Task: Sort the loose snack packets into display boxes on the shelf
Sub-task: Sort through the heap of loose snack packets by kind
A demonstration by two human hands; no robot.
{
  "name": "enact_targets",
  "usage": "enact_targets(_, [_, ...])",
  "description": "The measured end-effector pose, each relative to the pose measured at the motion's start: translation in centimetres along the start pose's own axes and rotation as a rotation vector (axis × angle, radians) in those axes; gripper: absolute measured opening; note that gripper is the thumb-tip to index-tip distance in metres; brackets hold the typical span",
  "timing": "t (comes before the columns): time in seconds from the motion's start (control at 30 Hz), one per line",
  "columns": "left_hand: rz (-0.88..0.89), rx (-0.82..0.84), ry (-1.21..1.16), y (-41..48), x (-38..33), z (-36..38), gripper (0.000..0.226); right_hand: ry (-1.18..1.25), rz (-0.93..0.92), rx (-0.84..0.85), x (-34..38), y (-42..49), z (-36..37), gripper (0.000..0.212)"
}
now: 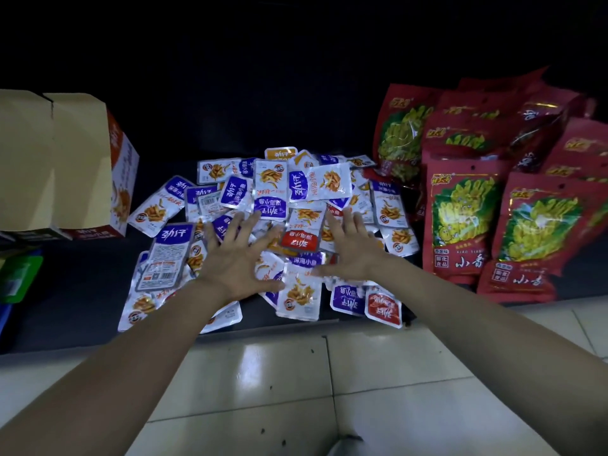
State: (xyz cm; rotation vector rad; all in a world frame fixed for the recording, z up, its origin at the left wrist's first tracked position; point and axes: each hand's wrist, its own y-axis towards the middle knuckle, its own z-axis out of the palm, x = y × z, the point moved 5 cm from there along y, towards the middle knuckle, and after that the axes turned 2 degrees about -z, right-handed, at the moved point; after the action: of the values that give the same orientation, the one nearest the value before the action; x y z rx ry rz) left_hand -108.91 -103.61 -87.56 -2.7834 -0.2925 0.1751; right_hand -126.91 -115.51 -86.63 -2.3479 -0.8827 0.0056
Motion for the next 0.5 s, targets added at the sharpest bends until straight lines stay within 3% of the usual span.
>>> enact_targets(0.13, [-0.081, -0.082, -0.037, 0.8, 0.8, -0.8, 0.098, 0.031, -0.096, -0.202, -0.5, 1.9, -1.5, 0.100])
enact_targets(0.3, [-0.115, -0.223, -0.103, -0.1, 2.2, -1.8, 0.079, 0.029, -0.121, -0.457, -0.5, 2.1, -3.7, 0.087])
enact_targets(0.4, [-0.157, -0.290, -0.181, -1.7, 3.6, -2.0, 0.085, -0.013, -0.284, -0.628, 2.4, 0.3, -4.2, 0.070])
enact_targets(0.5, [-0.229, -0.341, -0.236, -3.5, 5.0, -2.5, 0.086, -0.010, -0.535, -0.516, 7.1, -0.3, -2.9, 0.076])
